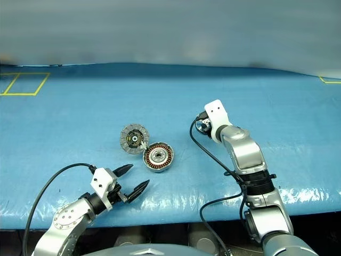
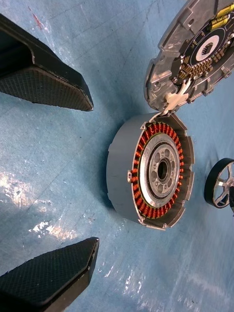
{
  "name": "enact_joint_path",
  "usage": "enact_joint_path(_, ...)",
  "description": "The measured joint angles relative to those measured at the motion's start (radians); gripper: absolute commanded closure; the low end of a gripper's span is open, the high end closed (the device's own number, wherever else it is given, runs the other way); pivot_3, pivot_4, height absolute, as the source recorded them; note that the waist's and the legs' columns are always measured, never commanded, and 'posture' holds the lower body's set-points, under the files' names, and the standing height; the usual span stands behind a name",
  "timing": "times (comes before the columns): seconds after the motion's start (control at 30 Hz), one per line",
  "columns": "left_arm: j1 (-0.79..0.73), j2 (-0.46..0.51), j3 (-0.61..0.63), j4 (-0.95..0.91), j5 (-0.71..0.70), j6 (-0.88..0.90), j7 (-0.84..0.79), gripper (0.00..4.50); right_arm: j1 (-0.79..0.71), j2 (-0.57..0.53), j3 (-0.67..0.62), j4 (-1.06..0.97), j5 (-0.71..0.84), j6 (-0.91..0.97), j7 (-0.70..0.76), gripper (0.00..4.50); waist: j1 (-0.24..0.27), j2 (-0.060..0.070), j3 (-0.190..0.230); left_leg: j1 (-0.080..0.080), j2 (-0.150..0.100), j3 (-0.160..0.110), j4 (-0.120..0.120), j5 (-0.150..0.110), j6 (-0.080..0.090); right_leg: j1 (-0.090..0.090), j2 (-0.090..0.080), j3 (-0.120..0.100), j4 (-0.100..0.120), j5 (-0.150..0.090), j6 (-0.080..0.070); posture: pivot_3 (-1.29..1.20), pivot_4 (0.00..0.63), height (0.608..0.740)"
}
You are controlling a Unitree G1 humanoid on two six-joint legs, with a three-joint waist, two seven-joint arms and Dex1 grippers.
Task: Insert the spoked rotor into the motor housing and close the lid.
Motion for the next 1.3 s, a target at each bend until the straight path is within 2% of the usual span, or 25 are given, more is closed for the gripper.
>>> enact_joint_path(0.43,0.014,-0.011,0.000,0.000,0.001,-0.001,0.017,0.00,-0.035,-0.033,0.035,0.119,-0.037,-0.070,0.062,2.36,0.001,0.000,0.000,0.000,0.000,0.000,0.000,0.000,0.000,0.000,0.000,0.000,0.000,0.000,0.000,0.00,0.150,0.740)
enact_joint_path(0.97,0.015,-0.011,0.000,0.000,0.001,-0.001,0.021,0.00,-0.039,-0.035,0.035,0.150,-0.048,-0.081,0.088,2.36,0.001,0.000,0.000,0.000,0.000,0.000,0.000,0.000,0.000,0.000,0.000,0.000,0.000,0.000,0.000,0.00,0.150,0.740)
enact_joint_path(1.07,0.015,-0.011,0.000,0.000,0.001,-0.001,0.021,0.00,-0.039,-0.036,0.035,0.151,-0.048,-0.083,0.092,1.74,0.001,0.000,0.000,0.000,0.000,0.000,0.000,0.000,0.000,0.000,0.000,0.000,0.000,0.000,0.000,0.00,0.150,0.740)
enact_joint_path(1.23,0.015,-0.011,0.000,0.000,0.001,-0.002,0.021,0.00,-0.040,-0.035,0.029,0.153,-0.049,-0.088,0.092,0.13,0.001,0.000,0.000,0.000,0.000,0.000,0.000,0.000,0.000,0.000,0.000,0.000,0.000,0.000,0.000,0.00,0.150,0.740)
enact_joint_path(1.3,0.015,-0.011,0.000,0.000,0.001,-0.002,0.021,0.00,-0.040,-0.036,0.026,0.154,-0.049,-0.094,0.088,0.02,0.001,0.000,0.000,0.000,0.000,0.000,0.000,0.000,0.000,0.000,0.000,0.000,0.000,0.000,0.000,0.00,0.150,0.740)
